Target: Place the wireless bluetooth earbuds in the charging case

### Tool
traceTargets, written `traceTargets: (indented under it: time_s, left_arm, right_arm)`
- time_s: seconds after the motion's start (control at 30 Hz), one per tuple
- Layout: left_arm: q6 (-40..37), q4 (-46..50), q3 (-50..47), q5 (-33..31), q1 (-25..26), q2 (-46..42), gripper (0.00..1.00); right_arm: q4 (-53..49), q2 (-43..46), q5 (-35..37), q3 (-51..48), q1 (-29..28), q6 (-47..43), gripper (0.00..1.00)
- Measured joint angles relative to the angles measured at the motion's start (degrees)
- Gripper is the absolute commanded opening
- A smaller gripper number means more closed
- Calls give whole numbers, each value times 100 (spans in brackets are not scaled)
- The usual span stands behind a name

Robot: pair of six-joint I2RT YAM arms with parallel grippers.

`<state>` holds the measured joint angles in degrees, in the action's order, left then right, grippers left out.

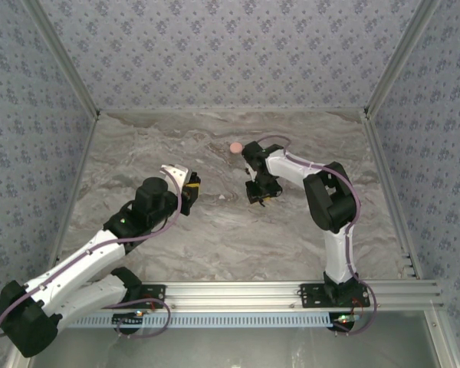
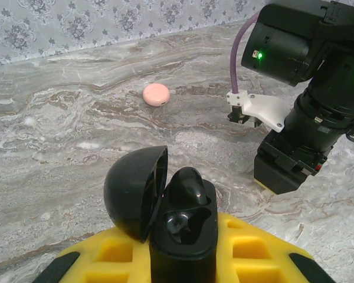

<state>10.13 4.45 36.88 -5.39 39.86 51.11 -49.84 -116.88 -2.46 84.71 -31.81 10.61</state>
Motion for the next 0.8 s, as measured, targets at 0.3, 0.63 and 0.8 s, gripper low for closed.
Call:
traceTargets:
  time_s: [0.3,0.63,0.8]
  left_arm:
    - [0,0,0,-2,0,0,14]
    - [0,2,0,-2,0,0,14]
    - [0,2,0,-2,0,0,14]
  right_arm:
    - [-249,-4,52,260,-42,-767,41]
    - [-387,-173,55,374,-96,-1056,40]
    - [-402,-267,57,374,-96,-1080,40]
